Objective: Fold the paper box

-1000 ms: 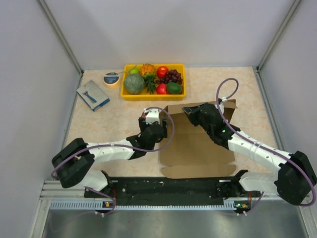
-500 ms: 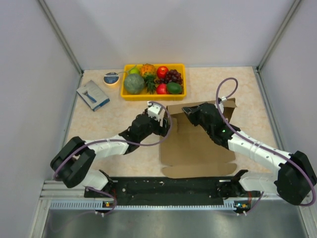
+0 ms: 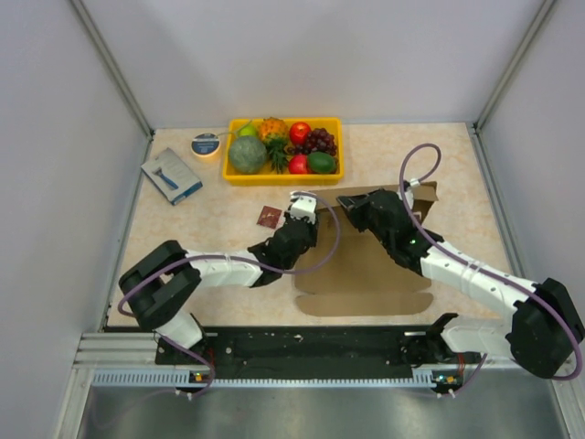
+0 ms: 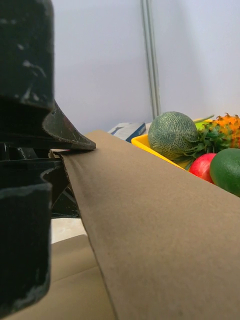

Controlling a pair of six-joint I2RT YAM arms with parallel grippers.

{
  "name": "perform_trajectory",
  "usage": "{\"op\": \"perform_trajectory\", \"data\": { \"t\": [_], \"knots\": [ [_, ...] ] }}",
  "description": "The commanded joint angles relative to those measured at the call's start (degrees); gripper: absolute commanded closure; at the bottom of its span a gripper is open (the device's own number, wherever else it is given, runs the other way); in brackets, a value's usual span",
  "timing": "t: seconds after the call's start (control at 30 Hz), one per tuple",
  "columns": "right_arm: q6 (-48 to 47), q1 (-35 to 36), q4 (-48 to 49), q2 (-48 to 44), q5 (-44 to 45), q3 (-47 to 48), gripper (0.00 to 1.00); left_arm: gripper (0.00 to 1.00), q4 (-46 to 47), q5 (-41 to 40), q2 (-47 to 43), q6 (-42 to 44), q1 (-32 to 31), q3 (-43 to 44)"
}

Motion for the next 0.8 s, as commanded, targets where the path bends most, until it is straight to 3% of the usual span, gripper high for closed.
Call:
{"op": "perform_trajectory", "data": {
  "t": [0.0,0.1,0.13,0.2,0.3,0.47,0.6,0.77],
  "knots": [
    [-0.5,0.5,-1.2,0.0,-3.2,-1.0,0.93,0.61,5.7,-23.9,4.1,-1.1,-2.2,4.0],
    [0.5,0.7,-1.5,-0.3,-3.0,-1.4,0.93,0.62,9.0,-27.0,5.2,1.5,-3.2,4.5],
    [0.8,0.7,-1.5,-0.3,-3.0,-1.4,0.93,0.77,9.8,-26.9,5.1,1.6,-3.3,4.3],
    [1.5,0.5,-2.0,-0.4,-3.3,-1.3,0.93,0.81,14.2,-23.9,4.5,2.2,-3.2,2.5],
    [1.0,-0.4,-2.5,-0.6,-2.8,-0.6,0.93,0.53,16.2,-18.4,2.9,0.2,-2.0,-0.9],
    [2.1,-1.3,-4.7,2.3,-4.7,1.9,0.93,0.29,18.3,-15.2,1.7,-0.7,-1.5,-3.7],
    [5.4,-1.9,-10.8,5.4,-6.3,5.3,0.93,0.25,19.4,-15.1,1.9,0.4,-0.1,-3.3],
    [5.4,-3.2,-15.2,7.8,-7.3,10.4,0.93,0.26,21.6,-6.1,-0.5,1.3,3.2,-4.0]
  ]
}}
